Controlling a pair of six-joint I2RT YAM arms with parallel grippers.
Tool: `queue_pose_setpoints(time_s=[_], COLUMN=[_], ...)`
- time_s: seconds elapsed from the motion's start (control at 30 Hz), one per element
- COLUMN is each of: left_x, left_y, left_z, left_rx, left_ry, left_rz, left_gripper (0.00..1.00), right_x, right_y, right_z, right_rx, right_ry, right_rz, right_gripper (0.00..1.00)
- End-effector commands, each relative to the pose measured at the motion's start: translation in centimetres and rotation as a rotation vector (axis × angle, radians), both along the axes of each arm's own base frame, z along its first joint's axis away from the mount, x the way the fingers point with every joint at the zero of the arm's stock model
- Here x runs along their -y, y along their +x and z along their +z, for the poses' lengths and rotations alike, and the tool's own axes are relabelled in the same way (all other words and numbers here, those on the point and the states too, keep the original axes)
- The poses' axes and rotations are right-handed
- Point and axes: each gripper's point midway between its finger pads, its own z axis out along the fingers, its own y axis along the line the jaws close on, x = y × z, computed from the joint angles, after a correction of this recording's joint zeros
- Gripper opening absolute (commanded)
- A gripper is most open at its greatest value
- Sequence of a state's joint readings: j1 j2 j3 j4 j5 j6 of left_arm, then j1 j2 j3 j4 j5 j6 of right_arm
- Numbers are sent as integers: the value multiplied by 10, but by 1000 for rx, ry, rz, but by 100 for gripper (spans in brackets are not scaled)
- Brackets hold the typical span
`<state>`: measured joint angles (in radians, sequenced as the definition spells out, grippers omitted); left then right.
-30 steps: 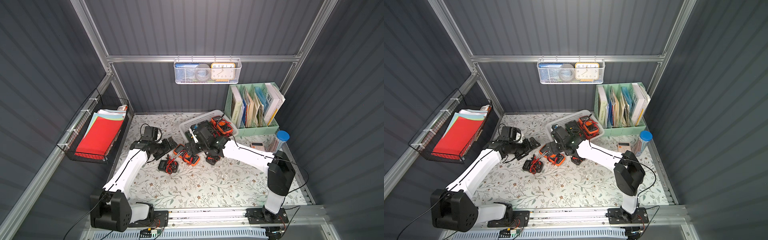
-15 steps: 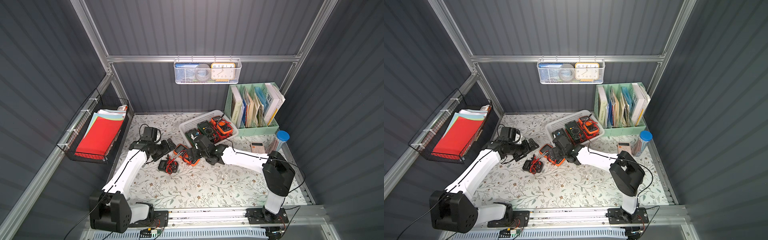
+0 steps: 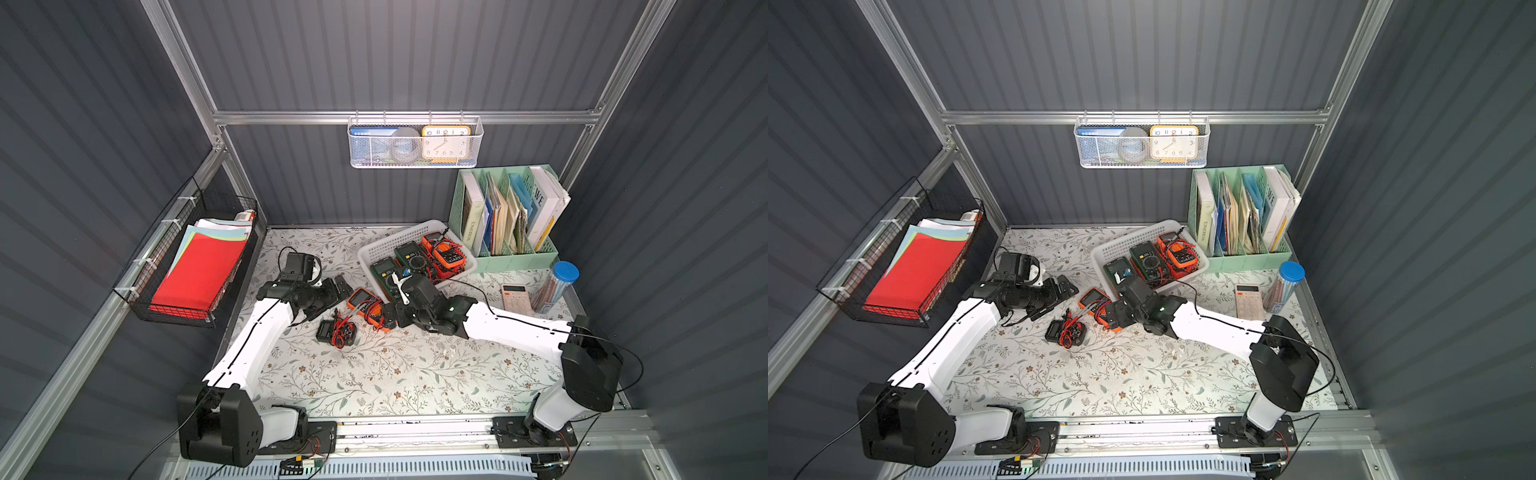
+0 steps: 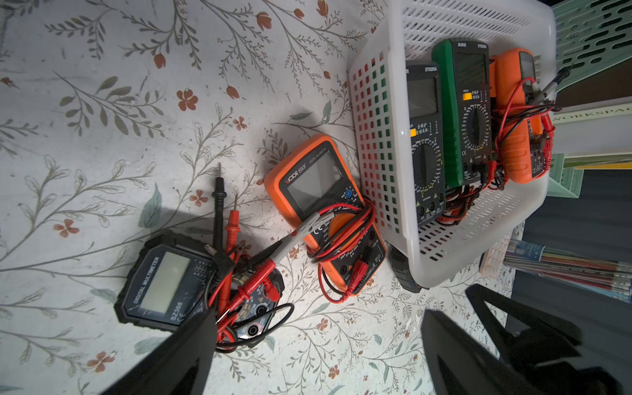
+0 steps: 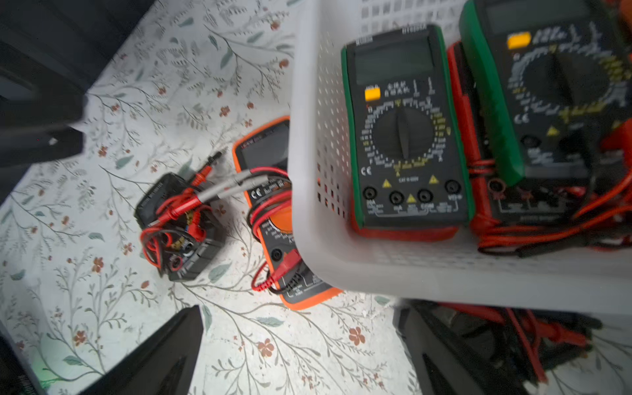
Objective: Put the multimeter into the basket
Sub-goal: Pick up the multimeter from the center of the board.
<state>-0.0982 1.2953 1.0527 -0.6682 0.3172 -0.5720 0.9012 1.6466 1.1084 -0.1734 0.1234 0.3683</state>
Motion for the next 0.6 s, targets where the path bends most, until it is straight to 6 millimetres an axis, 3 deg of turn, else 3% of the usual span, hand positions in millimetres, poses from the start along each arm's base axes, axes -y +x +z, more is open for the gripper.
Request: queue_pose_setpoints(time_s=[0.0, 0.2, 0.57], left_x=[2, 2, 3], left_y=[6, 6, 5], left_z=[10, 11, 11], left_rx=[39, 42, 42], left_ry=[-2, -3, -10], left_rz=[-30, -31, -38], left_gripper=[99, 99, 99], right_x=[3, -3, -22], right_y=[-6, 0, 30], right_z=[-34, -65, -90], right_rx=[-58, -74, -61], right_ry=[-15, -19, -36], right_rz=[-18, -37, -50], right_gripper=[99, 99, 99])
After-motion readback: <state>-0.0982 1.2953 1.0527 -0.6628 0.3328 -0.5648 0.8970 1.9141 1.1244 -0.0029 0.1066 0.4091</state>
